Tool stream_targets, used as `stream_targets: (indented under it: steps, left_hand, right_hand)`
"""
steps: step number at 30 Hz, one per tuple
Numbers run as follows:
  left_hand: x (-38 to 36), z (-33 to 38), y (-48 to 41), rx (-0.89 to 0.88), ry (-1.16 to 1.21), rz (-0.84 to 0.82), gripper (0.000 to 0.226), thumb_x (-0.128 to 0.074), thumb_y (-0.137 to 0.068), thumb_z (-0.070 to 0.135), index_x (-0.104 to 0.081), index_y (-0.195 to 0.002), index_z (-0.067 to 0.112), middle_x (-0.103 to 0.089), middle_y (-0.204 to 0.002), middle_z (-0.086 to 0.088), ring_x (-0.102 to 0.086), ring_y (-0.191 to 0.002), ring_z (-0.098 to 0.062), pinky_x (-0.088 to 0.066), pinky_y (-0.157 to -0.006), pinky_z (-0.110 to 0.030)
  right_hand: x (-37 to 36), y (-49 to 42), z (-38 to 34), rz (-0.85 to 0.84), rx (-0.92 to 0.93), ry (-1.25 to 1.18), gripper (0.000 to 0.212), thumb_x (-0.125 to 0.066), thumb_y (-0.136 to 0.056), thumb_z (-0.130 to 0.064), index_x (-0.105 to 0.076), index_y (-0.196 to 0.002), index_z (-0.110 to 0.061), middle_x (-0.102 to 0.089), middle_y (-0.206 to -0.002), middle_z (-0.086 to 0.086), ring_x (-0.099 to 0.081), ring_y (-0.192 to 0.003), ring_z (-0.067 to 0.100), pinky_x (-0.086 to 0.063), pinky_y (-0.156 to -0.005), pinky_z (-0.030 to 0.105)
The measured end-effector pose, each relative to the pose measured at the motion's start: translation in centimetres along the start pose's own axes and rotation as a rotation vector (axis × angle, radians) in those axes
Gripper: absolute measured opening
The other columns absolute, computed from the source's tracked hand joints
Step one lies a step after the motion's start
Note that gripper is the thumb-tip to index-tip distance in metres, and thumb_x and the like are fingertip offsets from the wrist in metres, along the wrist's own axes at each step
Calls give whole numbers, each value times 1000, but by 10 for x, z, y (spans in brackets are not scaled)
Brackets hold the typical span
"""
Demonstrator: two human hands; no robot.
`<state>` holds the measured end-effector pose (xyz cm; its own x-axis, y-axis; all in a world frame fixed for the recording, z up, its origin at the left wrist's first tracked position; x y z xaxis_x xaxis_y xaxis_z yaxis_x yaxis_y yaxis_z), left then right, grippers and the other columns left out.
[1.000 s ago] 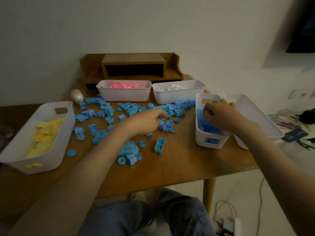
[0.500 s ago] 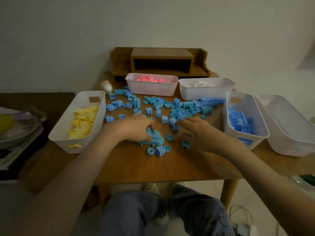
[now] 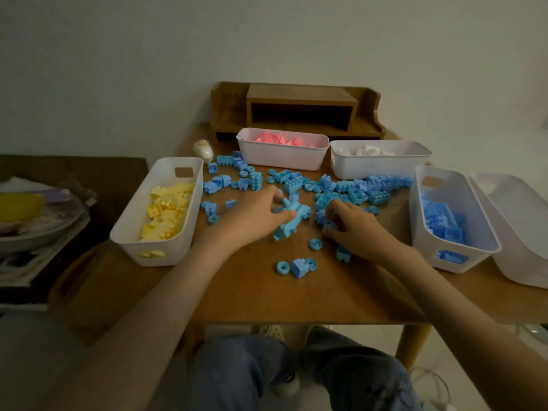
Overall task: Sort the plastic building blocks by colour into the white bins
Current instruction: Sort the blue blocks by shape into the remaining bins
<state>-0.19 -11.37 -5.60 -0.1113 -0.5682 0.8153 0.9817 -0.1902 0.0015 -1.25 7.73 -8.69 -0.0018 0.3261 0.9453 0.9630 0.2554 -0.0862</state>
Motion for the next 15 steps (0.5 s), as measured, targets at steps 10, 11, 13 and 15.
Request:
stream_targets:
  steps: [10, 11, 13, 15]
  left_hand:
    - [-17, 32, 24, -324, -493, -116, 44, -49, -80, 69, -52, -102, 32, -39, -104, 8, -32, -111, -14, -21, -98, -40]
    - [-20, 33, 27, -333, -539, -148, 46, -49, -78, 72, -52, -101, 32, -40, -104, 8, -31, -109, -13, -20, -98, -40]
    - [-28, 33, 32, -350, -613, -206, 45, -50, -77, 72, -53, -99, 32, -40, -104, 7, -30, -108, -13, -20, -98, -42]
    - [-33, 31, 33, -360, -619, -213, 38, -51, -81, 67, -53, -97, 32, -39, -101, 8, -32, -108, -13, -22, -97, -42]
  right_hand:
    - [13, 10, 6, 87, 6, -148, 29, -51, -93, -18, -40, -118, -28, -50, -105, -5, -55, -89, 14, -49, -75, 26]
    - [14, 9, 4, 92, 7, -140, 34, -49, -94, -17, -40, -125, -29, -46, -110, -6, -53, -90, 13, -46, -76, 24]
    - [12, 4, 1, 61, -15, -123, 43, -48, -94, -16, -36, -133, -29, -41, -119, -3, -47, -94, 10, -42, -78, 24]
    - [9, -1, -2, -19, -32, -87, 50, -49, -93, -16, -32, -137, -30, -37, -126, 0, -43, -98, 11, -42, -82, 26]
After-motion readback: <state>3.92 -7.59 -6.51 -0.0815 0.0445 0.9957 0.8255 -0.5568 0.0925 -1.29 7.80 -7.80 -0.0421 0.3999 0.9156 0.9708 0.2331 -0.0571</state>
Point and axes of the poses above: each hand's wrist, its own y-axis away from the middle knuckle, its own x-axis out of the back of the hand, z = x × y, the point moved 3 cm from there along -y, towards the middle knuckle
